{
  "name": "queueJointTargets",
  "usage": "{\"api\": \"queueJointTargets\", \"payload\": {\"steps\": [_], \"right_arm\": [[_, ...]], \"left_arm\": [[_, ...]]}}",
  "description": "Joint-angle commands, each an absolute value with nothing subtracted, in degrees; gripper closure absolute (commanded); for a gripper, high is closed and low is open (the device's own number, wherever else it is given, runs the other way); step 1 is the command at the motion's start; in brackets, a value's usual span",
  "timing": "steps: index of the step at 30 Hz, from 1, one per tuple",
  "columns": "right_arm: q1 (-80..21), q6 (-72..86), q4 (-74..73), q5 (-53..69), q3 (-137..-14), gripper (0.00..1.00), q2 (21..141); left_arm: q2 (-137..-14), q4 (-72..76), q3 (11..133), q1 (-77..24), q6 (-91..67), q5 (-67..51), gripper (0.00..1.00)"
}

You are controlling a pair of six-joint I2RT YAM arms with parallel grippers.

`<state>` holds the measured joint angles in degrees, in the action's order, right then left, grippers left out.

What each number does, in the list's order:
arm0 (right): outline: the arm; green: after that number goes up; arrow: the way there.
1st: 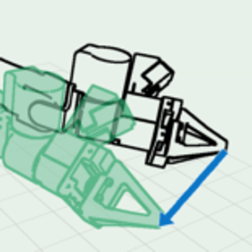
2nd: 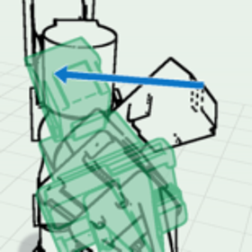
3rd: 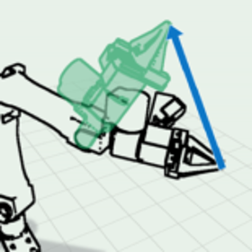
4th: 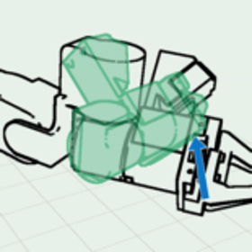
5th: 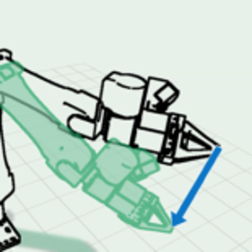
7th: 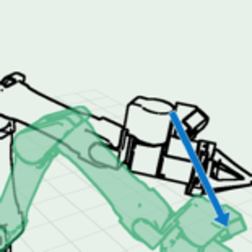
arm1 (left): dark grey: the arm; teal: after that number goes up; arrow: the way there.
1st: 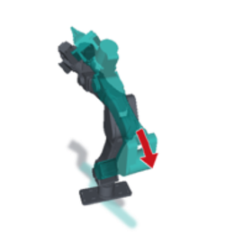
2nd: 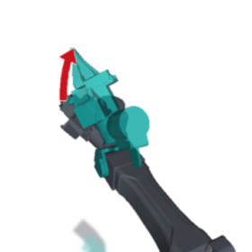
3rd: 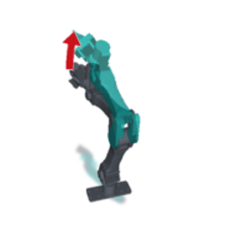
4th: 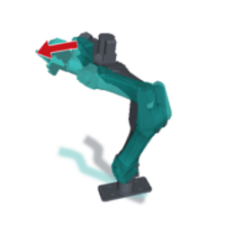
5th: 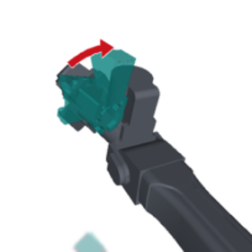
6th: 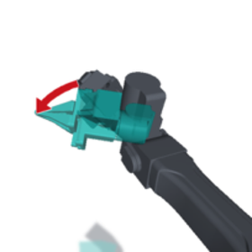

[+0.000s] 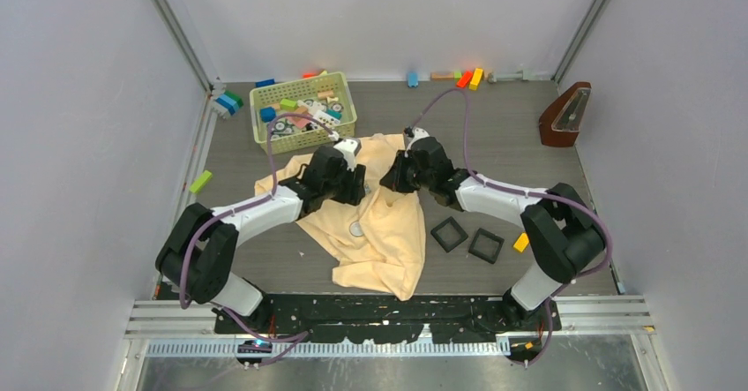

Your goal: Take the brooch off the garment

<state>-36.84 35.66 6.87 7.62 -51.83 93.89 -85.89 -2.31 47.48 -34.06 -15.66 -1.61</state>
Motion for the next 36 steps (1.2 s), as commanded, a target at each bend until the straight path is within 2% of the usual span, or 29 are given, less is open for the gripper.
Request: {"api": "queueJointTargets", "payload": {"steps": [1,9,15,22,28,31,36], "right_arm": [[-37.5,35.2,16.1,11.9,-51.2,0.99,88.8],[-38.2,35.9,19.1,14.6,-50.4,0.99,89.9],[-38.5,35.4,20.3,14.9,-49.6,0.99,90.1],[-39.2,35.5,24.0,16.7,-48.2,0.99,89.7],[-40.0,35.4,27.4,18.8,-47.1,0.99,90.2],[-40.3,35.2,28.8,18.9,-46.5,0.99,89.8],[-40.4,34.9,28.3,17.6,-46.3,0.99,89.5]], "left_arm": [[-81.9,4.8,44.9,-34.0,-15.8,-2.5,0.44],[-76.6,7.7,40.5,-34.0,-18.4,-1.7,0.42],[-75.7,10.6,38.6,-34.0,-21.5,-5.0,0.32],[-79.6,7.2,41.6,-34.0,-22.1,-3.7,0.35],[-78.9,7.5,40.8,-34.0,-22.3,-1.4,0.34],[-79.0,5.7,41.2,-33.0,-23.5,1.6,0.40],[-78.5,6.9,39.4,-28.8,-27.1,-2.4,0.56]]}}
